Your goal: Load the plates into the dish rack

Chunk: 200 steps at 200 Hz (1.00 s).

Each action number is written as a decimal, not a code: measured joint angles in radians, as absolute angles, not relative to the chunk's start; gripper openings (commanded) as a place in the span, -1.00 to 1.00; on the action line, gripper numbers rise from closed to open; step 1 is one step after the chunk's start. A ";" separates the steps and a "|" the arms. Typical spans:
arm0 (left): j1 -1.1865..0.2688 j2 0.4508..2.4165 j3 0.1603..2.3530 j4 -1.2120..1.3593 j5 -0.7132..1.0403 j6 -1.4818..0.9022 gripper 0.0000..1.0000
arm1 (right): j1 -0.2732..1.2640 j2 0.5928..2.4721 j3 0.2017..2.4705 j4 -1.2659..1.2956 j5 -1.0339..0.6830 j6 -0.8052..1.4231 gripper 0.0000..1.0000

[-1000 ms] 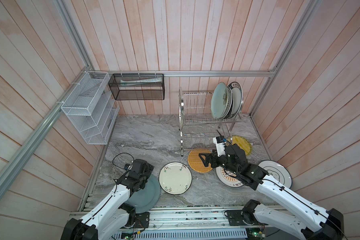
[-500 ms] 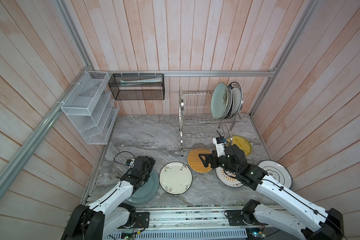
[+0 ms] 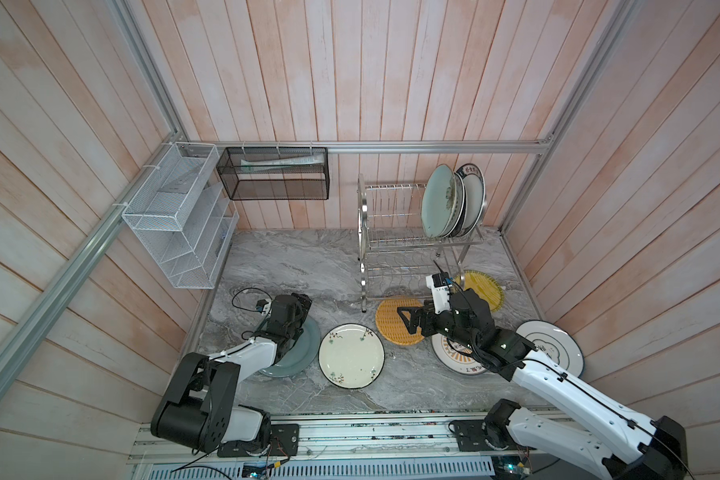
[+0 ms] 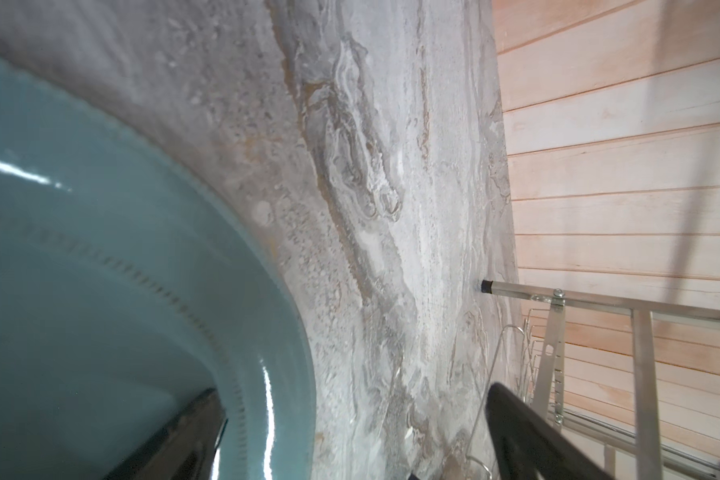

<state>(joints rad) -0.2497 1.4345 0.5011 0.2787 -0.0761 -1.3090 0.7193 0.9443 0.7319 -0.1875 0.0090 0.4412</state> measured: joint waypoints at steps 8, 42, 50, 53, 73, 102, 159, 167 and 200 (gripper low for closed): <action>-0.243 1.473 0.529 0.295 -0.067 -1.291 1.00 | 0.719 0.944 0.732 -0.187 0.009 0.441 0.95; -0.184 1.577 0.615 0.337 0.037 -1.211 1.00 | 0.719 0.944 0.732 -0.188 0.009 0.441 0.95; -0.167 1.571 0.617 0.329 0.057 -1.187 1.00 | 0.719 0.944 0.732 -0.188 0.009 0.441 0.95; -0.161 1.566 0.617 0.323 0.062 -1.179 1.00 | 0.719 0.944 0.732 -0.188 0.009 0.441 0.96; -0.134 1.466 0.605 0.265 0.083 -1.118 1.00 | 0.719 0.944 0.732 -0.188 0.010 0.441 0.96; -0.100 1.148 0.546 0.166 0.112 -1.041 1.00 | 0.720 0.945 0.732 -0.182 0.008 0.441 0.96; 0.139 0.659 0.405 -0.201 0.203 -0.970 0.91 | 0.733 1.008 0.732 -0.087 -0.051 0.445 0.95; 0.169 0.636 0.389 -0.241 0.218 -0.968 0.90 | 0.739 1.024 0.732 -0.062 -0.070 0.453 0.95; 0.215 0.632 0.302 -0.345 0.282 -0.976 0.84 | 0.802 1.089 0.716 0.075 -0.134 0.501 0.96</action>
